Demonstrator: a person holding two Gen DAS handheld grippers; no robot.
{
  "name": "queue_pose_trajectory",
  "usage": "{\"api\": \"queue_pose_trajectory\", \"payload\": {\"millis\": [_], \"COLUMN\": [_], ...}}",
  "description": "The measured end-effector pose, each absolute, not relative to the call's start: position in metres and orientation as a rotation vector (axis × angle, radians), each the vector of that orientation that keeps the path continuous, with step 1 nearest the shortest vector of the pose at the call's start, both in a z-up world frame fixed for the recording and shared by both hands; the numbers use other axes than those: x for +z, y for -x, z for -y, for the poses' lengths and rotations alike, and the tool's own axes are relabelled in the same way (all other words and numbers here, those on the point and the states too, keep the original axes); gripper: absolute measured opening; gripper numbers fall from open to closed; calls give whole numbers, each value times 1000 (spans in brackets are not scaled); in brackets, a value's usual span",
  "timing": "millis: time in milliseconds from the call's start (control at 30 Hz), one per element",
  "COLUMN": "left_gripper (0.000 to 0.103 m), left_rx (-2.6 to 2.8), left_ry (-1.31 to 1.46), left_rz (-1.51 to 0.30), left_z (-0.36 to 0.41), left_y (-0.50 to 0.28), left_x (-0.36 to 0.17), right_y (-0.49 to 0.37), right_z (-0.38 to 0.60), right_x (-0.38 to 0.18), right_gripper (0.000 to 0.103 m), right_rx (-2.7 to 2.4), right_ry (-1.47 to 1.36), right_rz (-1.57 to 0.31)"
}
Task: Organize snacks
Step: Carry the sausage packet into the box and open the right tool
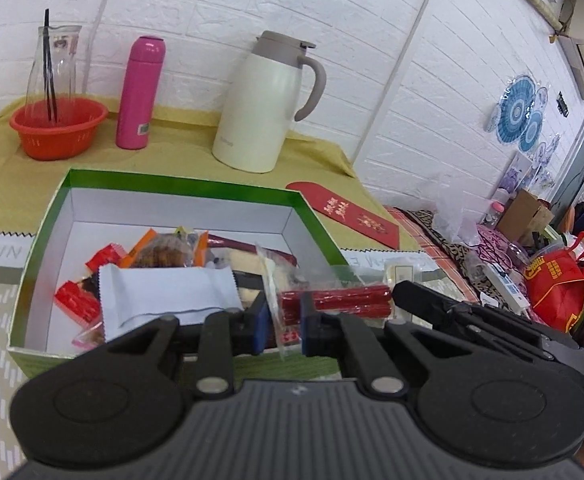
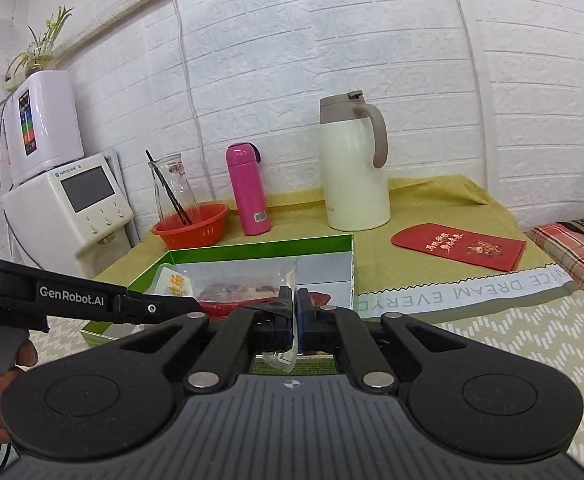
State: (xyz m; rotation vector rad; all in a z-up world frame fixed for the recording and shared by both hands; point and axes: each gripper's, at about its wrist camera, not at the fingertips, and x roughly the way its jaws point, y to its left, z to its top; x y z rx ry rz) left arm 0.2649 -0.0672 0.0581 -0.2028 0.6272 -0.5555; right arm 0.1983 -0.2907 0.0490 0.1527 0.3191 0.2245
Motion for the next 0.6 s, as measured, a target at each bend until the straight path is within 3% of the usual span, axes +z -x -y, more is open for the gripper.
{"api": "queue_pose_trajectory", "payload": {"millis": [533,600], "left_gripper": [1,3], "left_rx": [-457,-474], "left_ry": [204,193], "left_rz": [-702,-684], "left_z": [61,59], "left_y": [-310,-306], "left_x": [23,27], "right_y": [-249,-245], "right_z": [269,268], "right_x": [17,20], "right_gripper": [6,12], "right_rx": [241,240], "right_ry": [-47,-37], "right_rz": [-424,-411]}}
